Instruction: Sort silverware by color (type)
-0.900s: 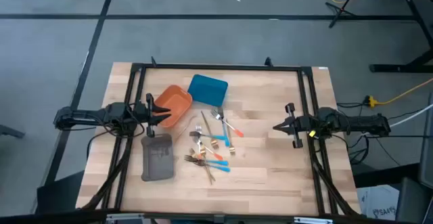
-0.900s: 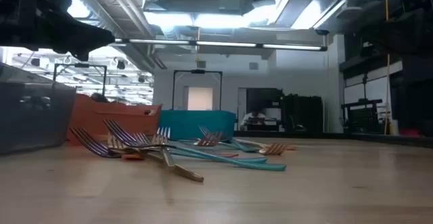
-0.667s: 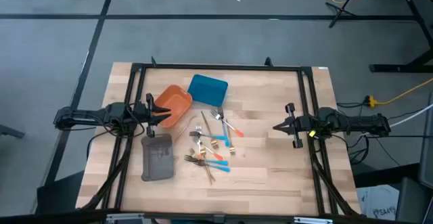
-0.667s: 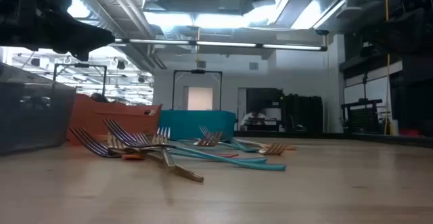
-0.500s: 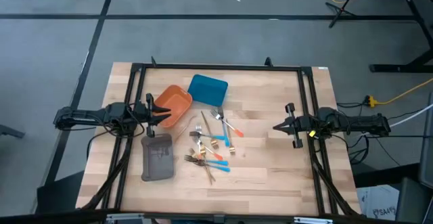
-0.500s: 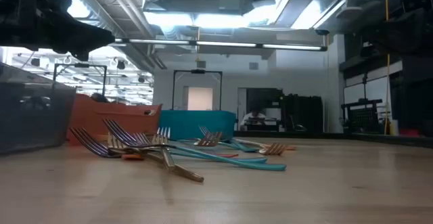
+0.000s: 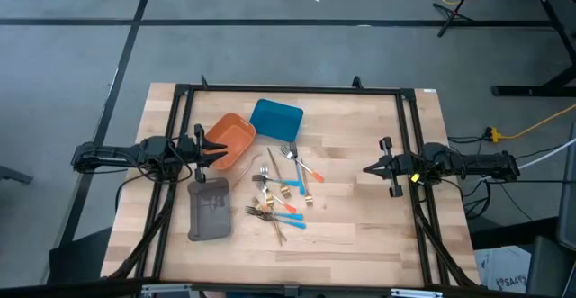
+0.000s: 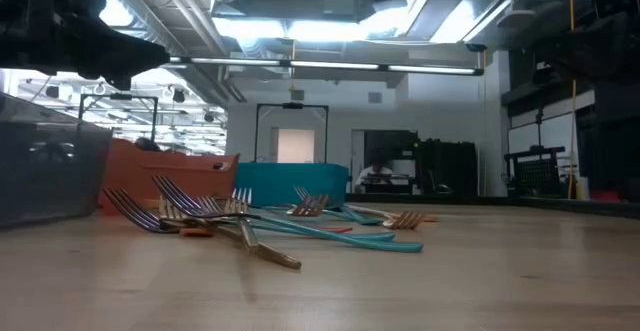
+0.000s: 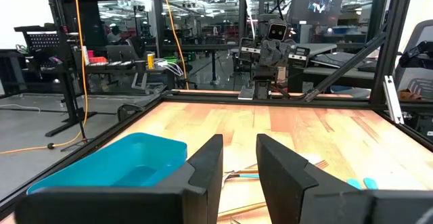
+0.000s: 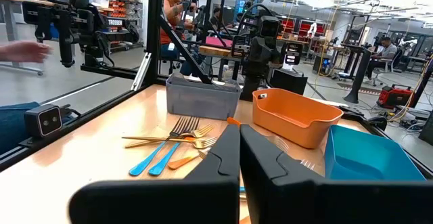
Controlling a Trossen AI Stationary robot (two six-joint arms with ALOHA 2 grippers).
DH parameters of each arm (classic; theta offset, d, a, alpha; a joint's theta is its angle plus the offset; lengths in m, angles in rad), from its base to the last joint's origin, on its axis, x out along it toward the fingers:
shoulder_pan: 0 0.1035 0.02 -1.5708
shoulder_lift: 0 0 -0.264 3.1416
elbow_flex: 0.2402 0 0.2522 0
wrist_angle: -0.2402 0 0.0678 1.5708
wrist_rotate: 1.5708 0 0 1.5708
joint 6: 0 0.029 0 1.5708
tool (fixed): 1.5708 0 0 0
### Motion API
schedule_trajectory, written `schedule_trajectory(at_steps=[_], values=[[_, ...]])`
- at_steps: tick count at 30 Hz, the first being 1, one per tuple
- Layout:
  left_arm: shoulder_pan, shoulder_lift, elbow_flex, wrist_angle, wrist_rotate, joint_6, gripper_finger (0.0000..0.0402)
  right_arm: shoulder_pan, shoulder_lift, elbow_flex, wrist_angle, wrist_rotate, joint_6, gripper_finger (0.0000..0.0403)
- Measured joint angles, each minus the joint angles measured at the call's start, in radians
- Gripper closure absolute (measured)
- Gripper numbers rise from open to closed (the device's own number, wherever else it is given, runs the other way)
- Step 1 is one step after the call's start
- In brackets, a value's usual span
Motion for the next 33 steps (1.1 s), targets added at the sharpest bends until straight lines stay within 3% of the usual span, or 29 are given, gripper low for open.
schedule_trajectory(at_steps=[12,23,26,29,33], values=[[0.0,0.0,0.0,0.0,-0.003,0.001,0.0318,0.0,0.0,0.0,0.012,0.098,0.005,0.0402],[0.0,0.0,0.0,0.001,-0.007,0.001,0.0318,0.0,0.0,0.0,0.009,0.072,0.009,0.0402],[0.0,0.0,0.0,0.0,-0.007,0.001,0.0318,0.0,0.0,0.0,0.016,0.084,0.083,0.0401],[0.0,0.0,0.0,0.001,-0.007,0.001,0.0318,0.0,0.0,0.0,0.035,0.124,0.207,0.0385],[0.0,0.0,0.0,0.001,-0.007,0.001,0.0318,0.0,0.0,0.0,0.108,0.128,0.285,0.0328]])
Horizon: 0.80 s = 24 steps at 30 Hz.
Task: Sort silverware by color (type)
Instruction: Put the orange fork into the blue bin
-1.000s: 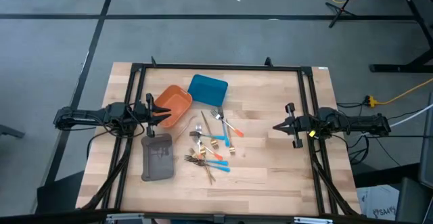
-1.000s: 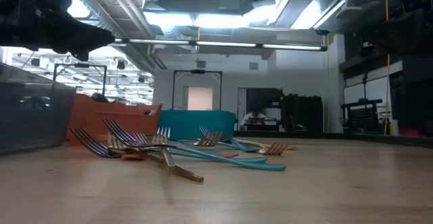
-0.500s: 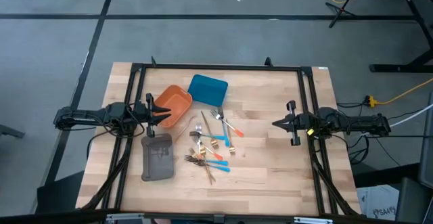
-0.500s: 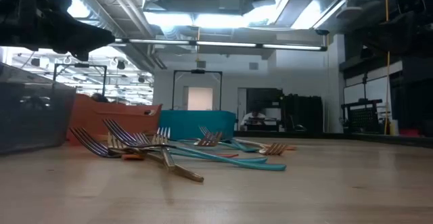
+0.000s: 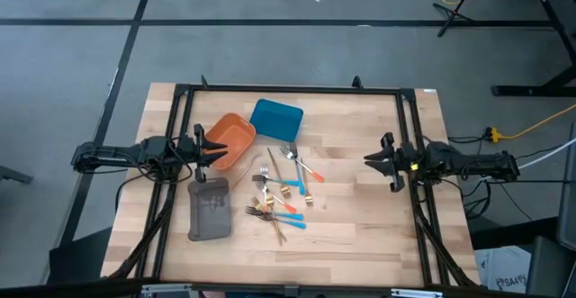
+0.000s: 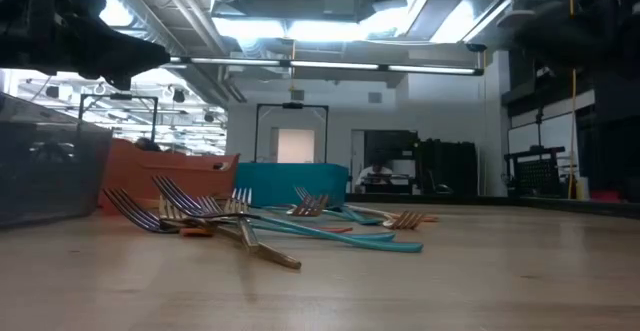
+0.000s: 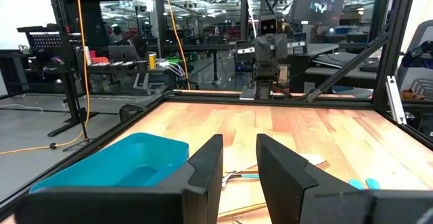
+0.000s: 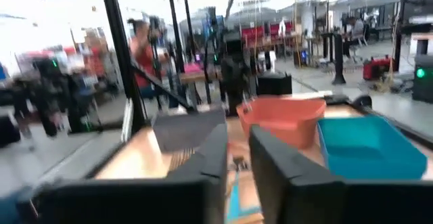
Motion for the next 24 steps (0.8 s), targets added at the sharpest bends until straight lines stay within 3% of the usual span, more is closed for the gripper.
schedule_trajectory(at_steps=[6,9,19,24], values=[[0.0,0.0,0.0,0.0,0.0,0.0,0.0318,0.0,0.0,0.0,0.062,0.0,0.01,0.0217],[0.0,0.0,0.0,0.0,0.0,0.0,0.0318,0.0,0.0,0.0,0.104,0.0,0.012,0.0183],[0.0,0.0,0.0,0.0,0.0,0.0,0.0318,0.0,0.145,0.003,0.266,0.001,0.011,0.0169],[0.0,0.0,0.0,0.0,0.0,0.0,0.0318,0.0,0.284,0.077,0.264,0.041,0.008,0.0168]])
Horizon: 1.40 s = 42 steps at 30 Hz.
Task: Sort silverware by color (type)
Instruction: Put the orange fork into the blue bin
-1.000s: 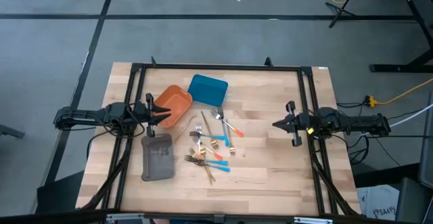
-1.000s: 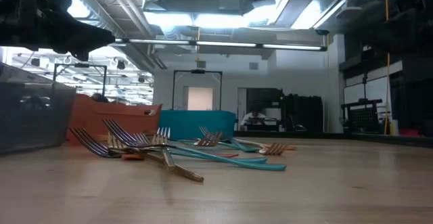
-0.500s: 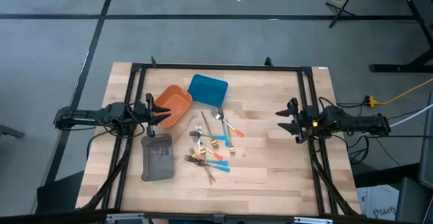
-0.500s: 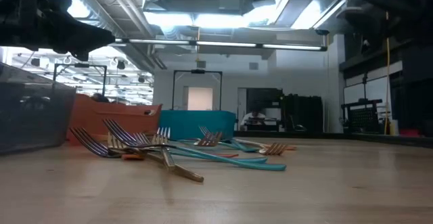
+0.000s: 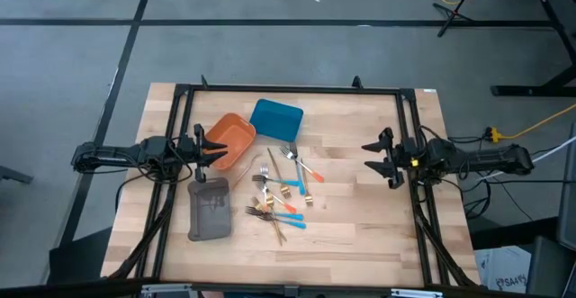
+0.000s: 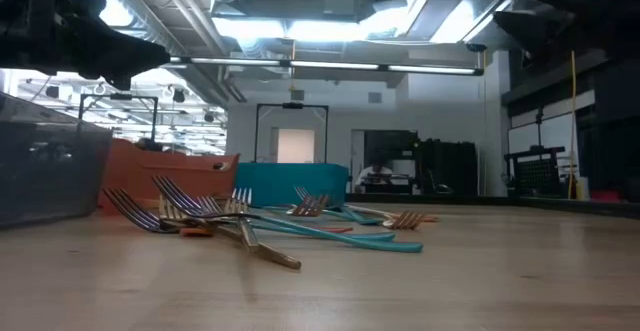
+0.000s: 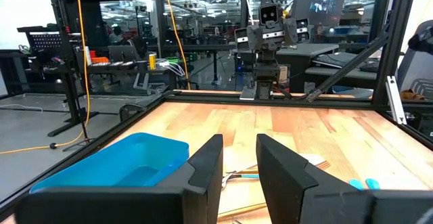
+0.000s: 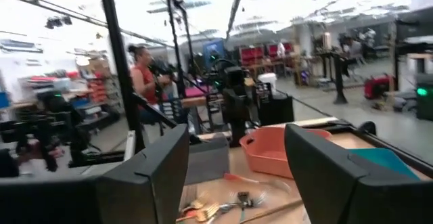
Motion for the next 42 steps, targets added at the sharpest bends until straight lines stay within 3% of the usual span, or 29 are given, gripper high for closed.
schedule_trajectory(at_steps=[13,25,33,42], values=[[0.0,0.0,0.0,0.0,0.0,-0.001,0.0318,0.0,0.504,0.321,-0.341,0.191,-0.027,0.0168],[0.0,0.0,0.0,0.0,0.0,-0.002,0.0318,0.0,0.963,0.536,-0.392,0.221,-0.028,0.0168],[0.0,0.0,0.0,0.0,0.002,-0.003,0.0318,0.0,1.171,0.617,-0.386,0.221,-0.028,0.0168],[0.0,0.0,0.0,-0.001,0.004,-0.003,0.0318,0.0,1.304,0.637,-0.38,0.251,-0.029,0.0168]])
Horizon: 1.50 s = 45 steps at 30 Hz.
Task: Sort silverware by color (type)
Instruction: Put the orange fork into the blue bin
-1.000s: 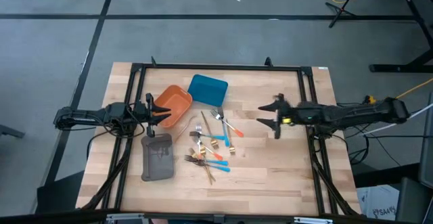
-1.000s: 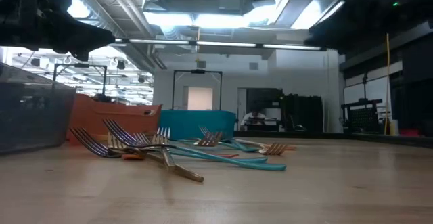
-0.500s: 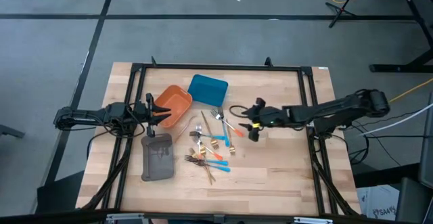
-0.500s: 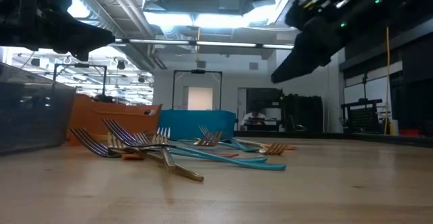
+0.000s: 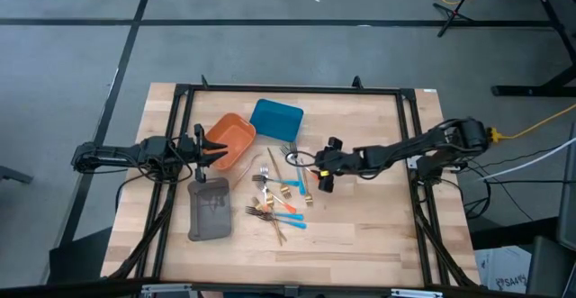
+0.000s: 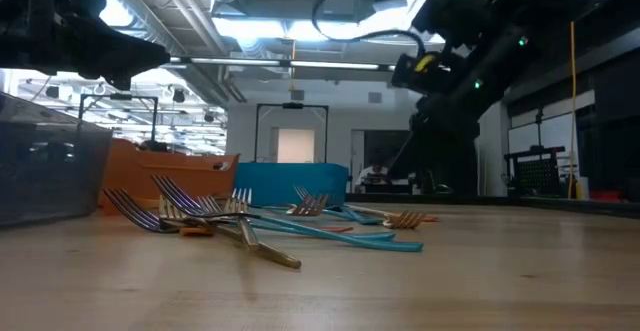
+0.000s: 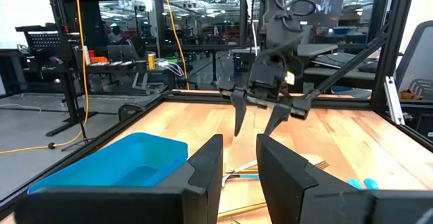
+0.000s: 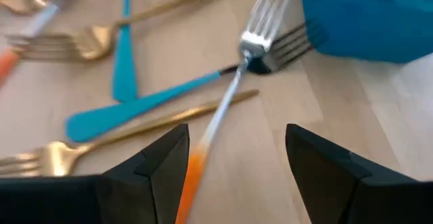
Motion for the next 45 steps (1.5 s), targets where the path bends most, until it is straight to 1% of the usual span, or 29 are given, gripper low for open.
schedule_trajectory(at_steps=[3,7,16,26,34,38,41,45], values=[[0.0,0.0,0.0,0.0,0.0,0.0,0.0318,0.0,0.028,0.0,0.021,0.021,0.0,0.0168],[0.0,0.0,0.0,0.0,0.0,0.0,0.0318,-0.002,0.059,0.0,0.044,0.021,0.001,0.0168],[0.0,0.0,0.0,0.0,0.0,0.0,0.0318,-0.002,0.147,0.0,0.16,0.02,0.001,0.0168],[0.0,0.0,0.0,0.0,-0.001,0.0,0.0318,-0.006,0.199,0.0,0.201,0.018,0.002,0.0169],[0.0,0.0,0.0,0.0,-0.001,0.001,0.0318,-0.032,0.206,0.0,0.209,-0.031,0.006,0.0169],[0.0,0.0,0.0,0.0,0.0,0.001,0.0318,-0.049,0.206,0.001,0.207,-0.079,0.028,0.017],[0.0,0.0,0.0,0.0,0.0,0.001,0.0318,-0.06,0.206,0.001,0.205,-0.105,0.043,0.0181],[0.0,0.0,0.0,0.0,-0.001,0.001,0.0318,-0.065,0.206,0.001,0.204,-0.116,0.056,0.0208]])
